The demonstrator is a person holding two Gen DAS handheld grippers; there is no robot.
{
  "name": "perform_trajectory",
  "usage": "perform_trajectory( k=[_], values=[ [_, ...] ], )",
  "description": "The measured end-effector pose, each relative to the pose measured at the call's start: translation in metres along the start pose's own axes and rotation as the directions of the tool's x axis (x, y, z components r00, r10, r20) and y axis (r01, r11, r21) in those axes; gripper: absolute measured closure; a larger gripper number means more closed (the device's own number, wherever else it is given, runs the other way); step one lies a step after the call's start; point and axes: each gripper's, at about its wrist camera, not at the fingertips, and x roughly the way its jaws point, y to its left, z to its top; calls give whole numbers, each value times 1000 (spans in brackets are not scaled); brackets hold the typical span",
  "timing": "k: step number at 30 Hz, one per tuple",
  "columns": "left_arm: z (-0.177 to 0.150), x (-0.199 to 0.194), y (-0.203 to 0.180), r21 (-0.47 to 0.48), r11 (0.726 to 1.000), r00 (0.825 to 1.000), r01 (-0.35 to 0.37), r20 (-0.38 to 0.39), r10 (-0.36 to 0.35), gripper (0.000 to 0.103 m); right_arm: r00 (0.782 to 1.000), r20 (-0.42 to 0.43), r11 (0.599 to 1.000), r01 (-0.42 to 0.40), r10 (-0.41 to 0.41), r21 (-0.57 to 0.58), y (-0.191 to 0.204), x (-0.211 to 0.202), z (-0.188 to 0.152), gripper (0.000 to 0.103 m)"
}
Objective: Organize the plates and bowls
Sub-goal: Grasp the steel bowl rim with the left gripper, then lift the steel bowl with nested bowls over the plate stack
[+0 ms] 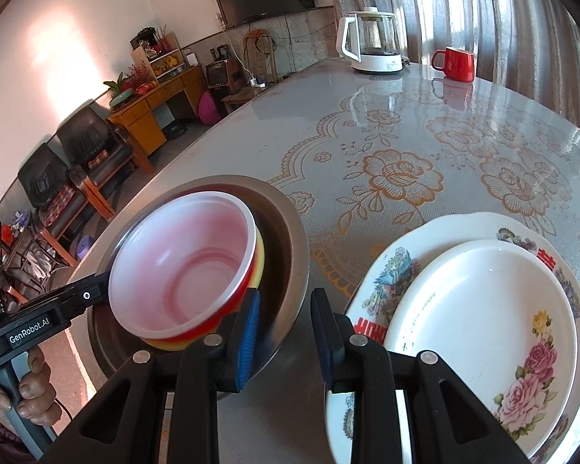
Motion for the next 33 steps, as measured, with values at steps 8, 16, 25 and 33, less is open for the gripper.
perform_trajectory(
  k=[8, 16, 25, 33],
  values=[
    [-1, 0, -3, 38, 999, 1000, 18, 19, -18, 79, 1000, -7, 999, 20, -21, -41, 2, 7, 3, 80],
    [-1, -1, -7, 56, 998, 999, 29, 28, -30, 85, 1000, -13, 999, 14, -15, -32, 2, 10, 4, 81],
    [-4, -5, -8, 61, 998, 999, 32, 34, -34, 84, 1000, -12, 1000, -11, 10, -15, 2, 10, 2, 84],
    [-7, -12, -11, 70, 997, 998, 35, 46, -39, 83, 1000, -13, 1000, -28, 28, 8, 0, 6, -2, 84]
  ],
)
